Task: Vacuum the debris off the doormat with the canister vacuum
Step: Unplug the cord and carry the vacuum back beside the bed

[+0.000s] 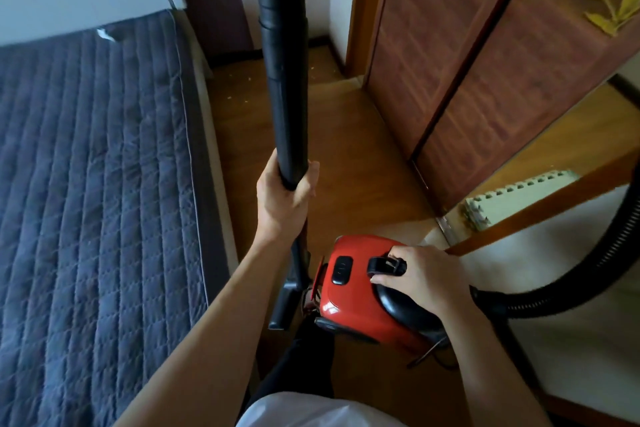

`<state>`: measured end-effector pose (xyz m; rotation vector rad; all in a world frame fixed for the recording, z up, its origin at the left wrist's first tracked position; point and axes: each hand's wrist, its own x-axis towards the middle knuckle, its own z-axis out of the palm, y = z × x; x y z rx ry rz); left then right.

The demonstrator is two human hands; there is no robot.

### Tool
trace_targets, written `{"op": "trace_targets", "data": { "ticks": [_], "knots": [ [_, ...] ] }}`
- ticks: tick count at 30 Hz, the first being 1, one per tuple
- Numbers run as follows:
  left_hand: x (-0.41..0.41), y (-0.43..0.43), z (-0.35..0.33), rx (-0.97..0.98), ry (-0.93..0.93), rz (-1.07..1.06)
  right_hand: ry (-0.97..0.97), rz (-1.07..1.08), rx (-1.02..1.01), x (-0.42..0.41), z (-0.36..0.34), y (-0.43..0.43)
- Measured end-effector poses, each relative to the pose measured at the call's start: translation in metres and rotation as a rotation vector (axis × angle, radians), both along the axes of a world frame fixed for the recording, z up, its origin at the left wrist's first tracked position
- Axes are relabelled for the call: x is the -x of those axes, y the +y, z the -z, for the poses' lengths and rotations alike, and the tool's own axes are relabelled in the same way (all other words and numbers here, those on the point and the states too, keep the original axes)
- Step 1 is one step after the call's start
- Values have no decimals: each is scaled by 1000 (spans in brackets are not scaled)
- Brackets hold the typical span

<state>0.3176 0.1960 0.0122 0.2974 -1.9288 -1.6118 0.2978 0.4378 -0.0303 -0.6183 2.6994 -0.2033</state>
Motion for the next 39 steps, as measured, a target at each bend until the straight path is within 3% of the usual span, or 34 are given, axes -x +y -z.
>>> {"op": "trace_targets", "data": {
  "ticks": [22,39],
  "knots": [
    [276,-199,-15,50,15,-177,85,-130,-15,329,-18,-201],
    [536,-291,-28,21,-51,-500,125,-490,41,626,-19,-320]
  ]
}}
